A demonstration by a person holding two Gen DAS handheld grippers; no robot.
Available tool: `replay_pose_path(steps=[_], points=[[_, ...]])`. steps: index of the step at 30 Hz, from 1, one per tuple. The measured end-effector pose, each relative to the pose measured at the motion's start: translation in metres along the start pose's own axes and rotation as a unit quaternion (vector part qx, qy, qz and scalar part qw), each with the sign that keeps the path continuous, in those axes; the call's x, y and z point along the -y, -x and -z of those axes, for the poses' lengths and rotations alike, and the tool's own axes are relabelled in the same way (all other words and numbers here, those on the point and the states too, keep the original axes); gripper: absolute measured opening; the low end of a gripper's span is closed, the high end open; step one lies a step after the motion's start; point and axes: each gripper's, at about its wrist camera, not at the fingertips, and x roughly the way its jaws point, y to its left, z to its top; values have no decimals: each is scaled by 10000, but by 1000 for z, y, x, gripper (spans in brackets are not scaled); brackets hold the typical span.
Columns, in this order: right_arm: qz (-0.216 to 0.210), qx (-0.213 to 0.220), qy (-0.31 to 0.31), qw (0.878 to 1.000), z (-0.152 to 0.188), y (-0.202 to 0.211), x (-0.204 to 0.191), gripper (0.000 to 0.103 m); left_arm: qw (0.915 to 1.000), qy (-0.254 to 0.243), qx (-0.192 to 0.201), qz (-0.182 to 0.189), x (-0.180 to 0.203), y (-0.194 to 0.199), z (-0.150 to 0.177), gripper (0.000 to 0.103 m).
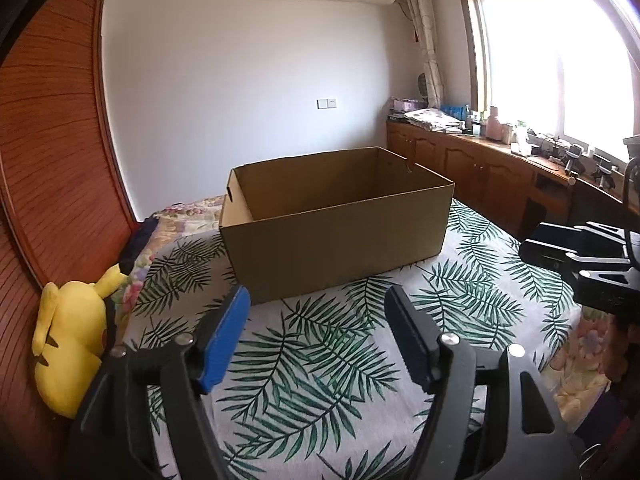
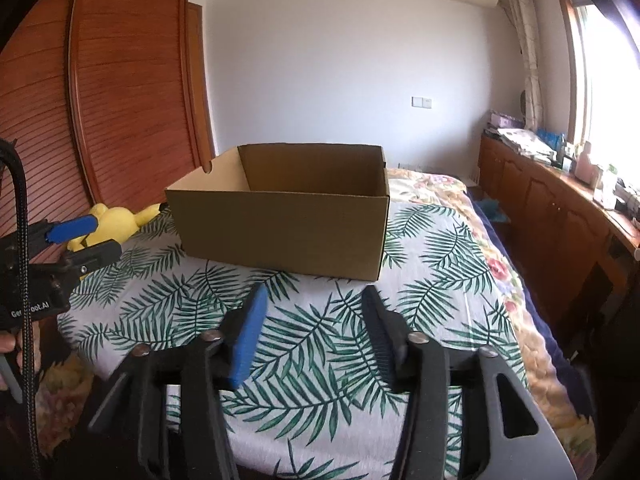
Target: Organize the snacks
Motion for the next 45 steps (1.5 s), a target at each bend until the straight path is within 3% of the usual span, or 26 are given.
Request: replay_pose_path(steps=[2,6,8,13,18,22,45], points=[[38,25,25,10000,2,3,-3,64,10000,-8,10,-67,2,2,3,74],[64,159,15,9999,7,14,-10,79,9997,71,128,-184,4,9,10,91],[35,205,1,9998,7,17,-13,89,9995,138,203,-212,4,15,12,93],[213,338,104,9991,7,22,-18,95,9991,283,209,-245,6,24,14,98],[326,358,7,9988,7,23,-17,95,9979,262,213,-548,16,34,15,98],[461,400,-42,9981,8,28,-17,95,9983,419,198,-340,19,41,16,98],[544,585,-282,9964,19,58,-20,96,9952,682,138,-689,5,50,32,98]])
